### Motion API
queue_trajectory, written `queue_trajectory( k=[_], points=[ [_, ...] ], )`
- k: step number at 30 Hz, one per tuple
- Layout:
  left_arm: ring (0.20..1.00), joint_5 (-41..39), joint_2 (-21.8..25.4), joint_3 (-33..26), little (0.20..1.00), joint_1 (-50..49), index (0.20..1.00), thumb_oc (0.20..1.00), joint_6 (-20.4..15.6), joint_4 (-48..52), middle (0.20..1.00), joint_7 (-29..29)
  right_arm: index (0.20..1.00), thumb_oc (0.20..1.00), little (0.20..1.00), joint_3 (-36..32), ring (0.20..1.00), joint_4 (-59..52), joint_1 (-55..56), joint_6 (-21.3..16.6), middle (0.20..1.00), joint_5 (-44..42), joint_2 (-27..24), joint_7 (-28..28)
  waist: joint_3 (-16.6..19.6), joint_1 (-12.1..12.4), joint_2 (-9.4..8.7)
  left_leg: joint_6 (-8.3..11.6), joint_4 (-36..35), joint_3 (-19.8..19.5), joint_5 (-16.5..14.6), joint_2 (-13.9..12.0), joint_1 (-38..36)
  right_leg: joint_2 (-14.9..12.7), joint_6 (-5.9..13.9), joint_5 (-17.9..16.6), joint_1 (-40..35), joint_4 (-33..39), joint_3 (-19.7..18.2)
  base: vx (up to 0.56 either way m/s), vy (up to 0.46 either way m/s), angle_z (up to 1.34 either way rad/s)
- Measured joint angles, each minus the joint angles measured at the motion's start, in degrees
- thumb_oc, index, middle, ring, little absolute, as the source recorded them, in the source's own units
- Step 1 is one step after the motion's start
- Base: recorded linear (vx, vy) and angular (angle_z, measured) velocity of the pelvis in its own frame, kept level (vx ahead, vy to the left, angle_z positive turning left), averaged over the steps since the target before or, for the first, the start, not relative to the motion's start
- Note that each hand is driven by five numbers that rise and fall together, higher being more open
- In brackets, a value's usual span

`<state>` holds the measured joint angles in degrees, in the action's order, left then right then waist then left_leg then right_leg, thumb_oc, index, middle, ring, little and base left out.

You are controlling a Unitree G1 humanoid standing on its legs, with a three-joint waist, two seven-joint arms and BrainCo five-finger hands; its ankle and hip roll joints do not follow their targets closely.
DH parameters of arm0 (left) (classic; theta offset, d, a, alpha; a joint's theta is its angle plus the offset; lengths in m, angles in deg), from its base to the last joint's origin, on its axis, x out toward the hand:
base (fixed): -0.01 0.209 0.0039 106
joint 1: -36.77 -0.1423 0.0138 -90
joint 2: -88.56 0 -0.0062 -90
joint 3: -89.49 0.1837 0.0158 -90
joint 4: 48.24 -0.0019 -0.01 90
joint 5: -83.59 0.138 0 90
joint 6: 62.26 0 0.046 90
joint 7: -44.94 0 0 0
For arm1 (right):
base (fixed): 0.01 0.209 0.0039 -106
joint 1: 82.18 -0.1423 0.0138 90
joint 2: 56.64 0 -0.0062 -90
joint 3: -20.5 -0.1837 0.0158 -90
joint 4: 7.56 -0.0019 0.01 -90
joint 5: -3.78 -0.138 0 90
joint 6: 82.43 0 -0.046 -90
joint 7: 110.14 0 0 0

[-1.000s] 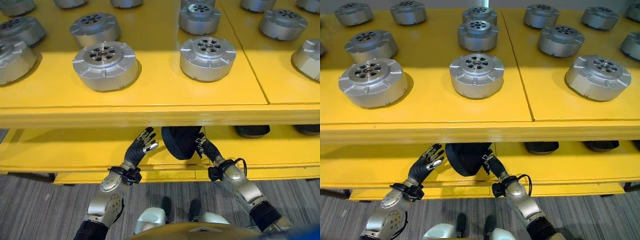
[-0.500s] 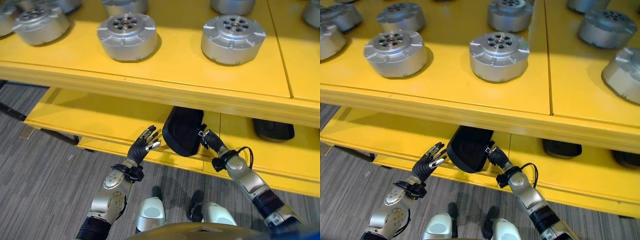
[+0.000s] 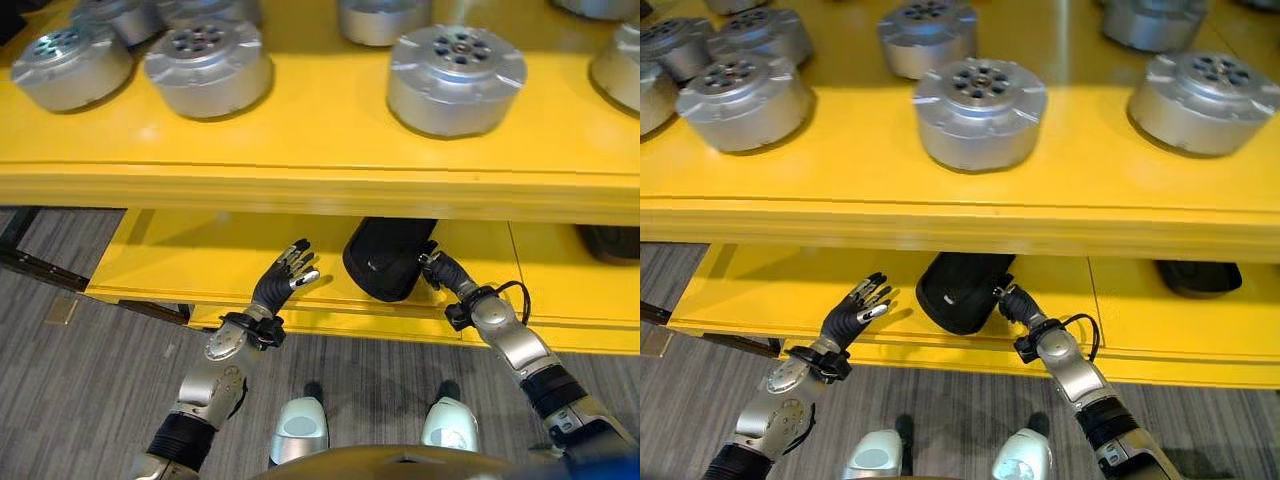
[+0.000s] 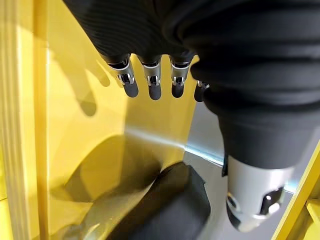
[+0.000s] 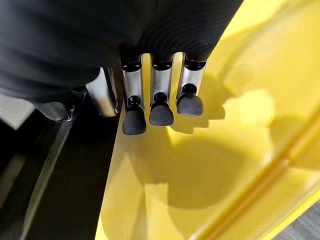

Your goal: Move parts from the plastic box to the shelf.

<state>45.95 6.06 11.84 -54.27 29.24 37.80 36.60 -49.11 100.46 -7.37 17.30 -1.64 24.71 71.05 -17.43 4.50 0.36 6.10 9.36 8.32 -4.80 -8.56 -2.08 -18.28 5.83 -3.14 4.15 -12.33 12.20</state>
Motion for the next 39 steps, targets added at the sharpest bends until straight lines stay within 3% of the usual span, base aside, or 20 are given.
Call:
queue_trajectory(
  k=[2, 6, 14, 19, 23, 26, 29, 31, 39],
  points=[
    [1.000, -0.01, -0.17, -0.02, 1.000, 0.41, 1.000, 1.000, 0.94, 0.40, 1.000, 0.00, 0.200, 0.200, 0.200, -2.28, 0.200, 2.73, -3.17, 0.82, 0.200, 0.05, -0.14, -1.56, -0.79, 1.03, -1.78, 0.70, 0.68, -0.57, 0.40, -1.06, 0.99, 1.07, 2.67, 1.91, -1.14, 2.27, 1.30, -0.14, -0.074, 0.03],
    [1.000, -0.01, -0.64, 1.15, 1.000, 2.57, 1.000, 1.000, 3.11, 0.39, 1.000, 0.02, 0.200, 0.200, 0.200, -6.18, 0.200, 6.16, -10.21, 3.37, 0.200, 0.07, -2.31, -4.62, -3.97, 1.08, -0.78, 1.20, 1.47, -2.36, 1.59, -3.88, 3.51, 3.90, 1.44, 2.05, -0.27, 2.35, 2.77, -0.22, -0.058, 0.08],
    [1.000, -0.06, 0.00, 0.82, 1.000, 10.30, 1.000, 1.000, 2.13, 0.42, 1.000, 0.17, 0.200, 0.200, 0.200, -6.40, 0.200, 10.62, -20.01, 4.43, 0.200, 1.27, -8.57, -4.67, -11.66, 1.45, -0.53, 1.15, 7.32, -2.96, 1.70, -3.93, 12.31, 3.82, 0.68, -1.15, 6.07, 2.31, 2.01, -0.18, -0.017, 0.00],
    [1.000, -0.06, 0.28, 1.11, 1.000, 10.86, 1.000, 1.000, 1.79, 0.42, 1.000, 0.80, 0.200, 0.200, 0.200, -6.05, 0.200, 13.37, -21.77, 3.95, 0.200, 3.59, -12.06, -2.40, -12.28, 1.39, -0.55, 1.15, 8.43, -2.77, 1.23, -4.17, 12.65, 3.79, 0.43, -1.28, 6.44, 1.70, 2.03, -0.09, -0.013, -0.03],
    [1.000, -0.09, 0.58, 1.14, 1.000, 11.90, 1.000, 1.000, 1.29, 0.42, 1.000, 1.50, 0.200, 0.200, 0.200, -3.32, 0.200, 17.04, -26.18, 3.49, 0.200, 7.79, -15.17, -0.30, -13.18, 1.22, -0.75, 1.29, 11.92, -2.30, -0.48, -4.94, 13.70, 3.92, 0.27, -0.68, 7.95, -1.03, 1.25, -0.09, -0.003, -0.14],
    [1.000, -0.10, 0.59, 1.54, 1.000, 14.15, 1.000, 1.000, -0.24, 0.41, 1.000, 2.32, 0.200, 0.200, 0.200, -0.17, 0.200, 18.06, -30.13, 2.71, 0.200, 9.98, -18.19, 1.26, -14.00, 1.12, -1.05, 0.72, 18.36, -2.42, -3.32, -5.71, 18.06, 3.69, 0.02, 1.05, 12.06, -5.75, -0.01, -0.10, 0.007, -0.14],
    [1.000, -0.11, 0.68, 3.39, 1.000, 17.46, 1.000, 1.000, -2.93, 1.31, 1.000, 2.08, 0.200, 0.200, 0.200, 5.31, 0.200, 19.20, -36.57, 1.78, 0.200, 12.41, -22.06, 3.68, -14.17, 1.11, -1.69, -0.81, 28.93, -2.49, -7.99, -6.04, 25.66, 1.83, 0.68, 2.83, 19.11, -12.84, -1.25, -0.15, 0.043, -0.18],
    [1.000, -0.12, 0.63, 3.69, 1.000, 18.73, 1.000, 1.000, -3.89, 4.71, 1.000, 2.09, 0.200, 0.200, 0.200, 10.50, 0.200, 21.47, -44.23, 0.90, 0.200, 16.16, -25.73, 5.02, -14.33, 1.22, -1.83, -2.07, 37.83, -2.69, -11.64, -6.00, 32.55, -0.26, 0.84, 5.13, 26.88, -21.24, -2.90, -0.10, 0.049, -0.20],
    [1.000, -1.73, 1.50, 4.56, 1.000, 18.72, 1.000, 1.000, -6.52, 5.36, 1.000, 1.89, 0.200, 0.200, 0.200, 14.65, 0.200, 24.64, -48.28, -2.74, 0.200, 22.92, -26.09, 6.17, -14.25, 2.08, -2.18, -1.80, 41.44, -3.27, -13.30, -6.31, 35.41, -0.53, 0.85, 7.19, 30.58, -25.93, -3.78, -0.02, 0.008, -0.02]
  ],
)
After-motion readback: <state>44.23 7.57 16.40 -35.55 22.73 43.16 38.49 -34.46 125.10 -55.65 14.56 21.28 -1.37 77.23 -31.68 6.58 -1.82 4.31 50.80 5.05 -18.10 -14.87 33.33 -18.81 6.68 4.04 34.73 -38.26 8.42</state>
